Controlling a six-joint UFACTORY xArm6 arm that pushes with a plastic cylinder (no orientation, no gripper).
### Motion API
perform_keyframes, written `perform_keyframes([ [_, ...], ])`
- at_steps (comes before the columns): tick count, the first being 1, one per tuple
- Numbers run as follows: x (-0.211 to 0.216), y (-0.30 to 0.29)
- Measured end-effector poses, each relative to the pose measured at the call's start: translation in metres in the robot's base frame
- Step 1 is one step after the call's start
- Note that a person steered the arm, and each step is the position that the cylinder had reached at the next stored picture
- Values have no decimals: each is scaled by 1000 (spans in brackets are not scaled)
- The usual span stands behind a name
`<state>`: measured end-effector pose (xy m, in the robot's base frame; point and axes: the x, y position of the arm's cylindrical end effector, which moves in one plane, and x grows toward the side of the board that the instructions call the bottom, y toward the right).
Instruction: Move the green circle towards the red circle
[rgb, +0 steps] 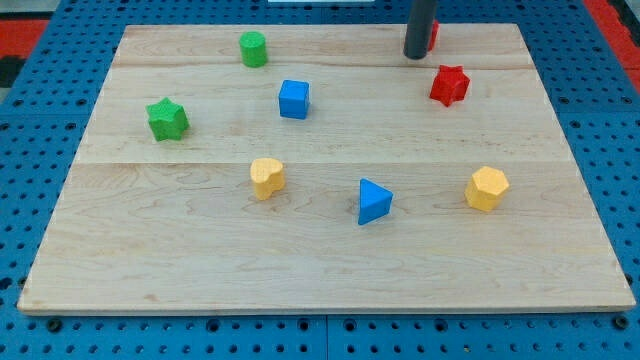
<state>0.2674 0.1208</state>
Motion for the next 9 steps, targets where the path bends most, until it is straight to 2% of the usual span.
perform_keyframes([
  [1,34,-67],
  [2,37,-193],
  [3,13,-247],
  [5,-23,-198],
  [6,-25,-236],
  [8,-61,-192],
  [9,-66,-128],
])
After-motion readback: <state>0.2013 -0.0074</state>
